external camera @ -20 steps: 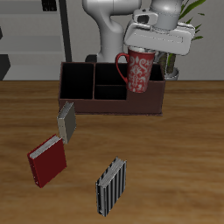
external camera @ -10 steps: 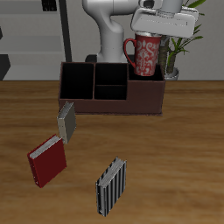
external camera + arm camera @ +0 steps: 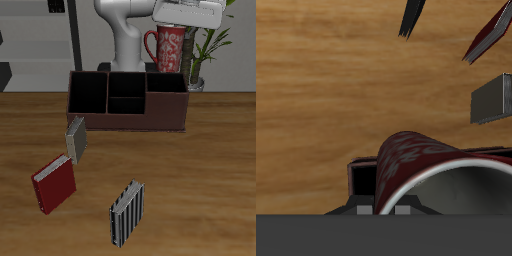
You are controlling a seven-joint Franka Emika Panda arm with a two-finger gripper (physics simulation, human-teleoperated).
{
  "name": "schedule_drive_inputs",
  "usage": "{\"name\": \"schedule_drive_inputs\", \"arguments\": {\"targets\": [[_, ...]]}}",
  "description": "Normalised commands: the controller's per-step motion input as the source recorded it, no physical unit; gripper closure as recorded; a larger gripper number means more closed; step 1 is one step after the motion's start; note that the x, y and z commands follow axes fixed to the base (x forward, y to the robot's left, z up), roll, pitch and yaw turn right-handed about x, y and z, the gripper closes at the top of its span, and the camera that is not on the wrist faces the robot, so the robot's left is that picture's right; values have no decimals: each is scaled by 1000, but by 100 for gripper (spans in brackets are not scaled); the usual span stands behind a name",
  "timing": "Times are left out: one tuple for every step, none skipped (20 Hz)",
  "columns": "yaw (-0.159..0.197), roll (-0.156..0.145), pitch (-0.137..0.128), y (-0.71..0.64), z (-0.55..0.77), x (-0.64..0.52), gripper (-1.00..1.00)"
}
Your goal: Place the red mug into the back desk caddy's right compartment
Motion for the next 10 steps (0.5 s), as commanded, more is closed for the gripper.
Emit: {"name": "schedule_drive_inputs", "arguments": {"targets": [[-1, -8, -14, 184, -13, -233, 100], [-4, 0, -35, 44, -35, -274, 100], [-33, 21, 34, 171, -45, -245, 100], [-17, 23, 6, 71, -39, -230, 100], [-46, -56, -23, 41, 39, -302, 100], [-36, 11, -40, 132, 65, -308, 100], [-32, 15, 21, -1, -39, -162, 100], [-60, -25, -41, 104, 27, -384, 100], [-28, 78, 40, 148, -70, -230, 100], [0, 0, 0, 0, 0, 0, 100]]}}
